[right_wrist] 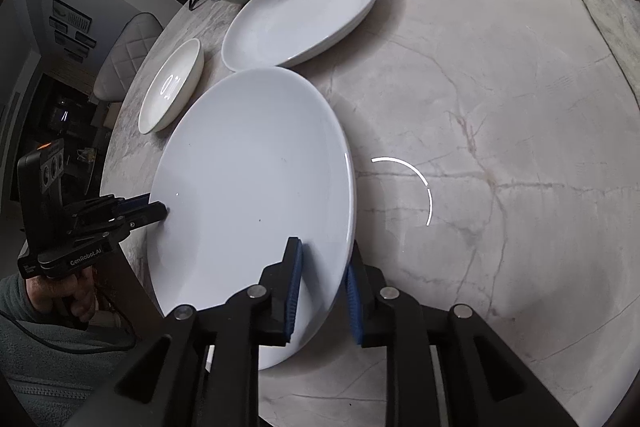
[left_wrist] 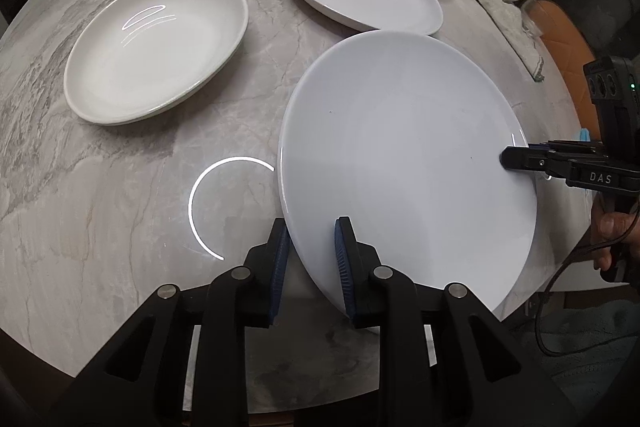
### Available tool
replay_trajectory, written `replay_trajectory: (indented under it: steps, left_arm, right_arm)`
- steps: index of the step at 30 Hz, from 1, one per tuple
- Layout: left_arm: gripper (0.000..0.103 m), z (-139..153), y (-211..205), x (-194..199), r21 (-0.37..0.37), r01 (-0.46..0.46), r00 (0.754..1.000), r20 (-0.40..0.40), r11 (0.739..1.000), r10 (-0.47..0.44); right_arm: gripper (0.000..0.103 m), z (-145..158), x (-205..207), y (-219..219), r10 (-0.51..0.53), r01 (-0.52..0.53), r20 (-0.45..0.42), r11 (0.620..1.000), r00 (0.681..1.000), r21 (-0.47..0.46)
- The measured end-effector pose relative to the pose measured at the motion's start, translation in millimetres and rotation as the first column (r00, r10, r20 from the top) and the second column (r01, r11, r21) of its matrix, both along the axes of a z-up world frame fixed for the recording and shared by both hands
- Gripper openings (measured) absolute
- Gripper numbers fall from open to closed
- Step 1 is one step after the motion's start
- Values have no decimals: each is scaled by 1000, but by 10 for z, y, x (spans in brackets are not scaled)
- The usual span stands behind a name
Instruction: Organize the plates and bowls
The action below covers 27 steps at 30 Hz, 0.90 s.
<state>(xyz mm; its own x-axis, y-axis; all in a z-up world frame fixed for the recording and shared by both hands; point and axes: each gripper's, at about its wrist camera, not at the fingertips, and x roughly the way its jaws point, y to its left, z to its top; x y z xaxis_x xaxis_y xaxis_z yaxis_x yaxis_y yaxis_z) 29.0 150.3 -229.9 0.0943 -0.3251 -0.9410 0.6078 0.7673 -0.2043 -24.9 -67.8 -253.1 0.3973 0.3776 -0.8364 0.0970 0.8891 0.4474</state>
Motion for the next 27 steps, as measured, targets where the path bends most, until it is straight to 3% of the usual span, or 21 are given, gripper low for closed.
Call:
replay_trajectory:
  steps: [9,16,20,22,24,27]
  left_arm:
    - [23,28,-66,11,18,59,998,-3,998,-59]
    - [27,6,-76,74,14,75,997,-8,997,-75]
    - [46,94,16,143,-12,41,999,12,999,-41]
    - [48,182,73,203,-22,21,999,24,1000,-21]
    - [61,284,141,292,-51,-7,1000,28,999,8]
    - [61,443,241,496,-135,-92,996,-18,987,90]
  right_arm:
    - [27,-2,-113,71,-39,39,-6,999,999,-32]
    - [36,38,-147,219,-47,48,11,991,999,-122]
    - [50,42,-225,284,-66,70,34,988,997,-136]
    - [50,53,-274,278,-90,95,46,986,995,-134]
    - [51,104,-337,222,-127,134,65,984,990,-119]
    - [54,228,-449,20,-222,228,100,972,970,-49]
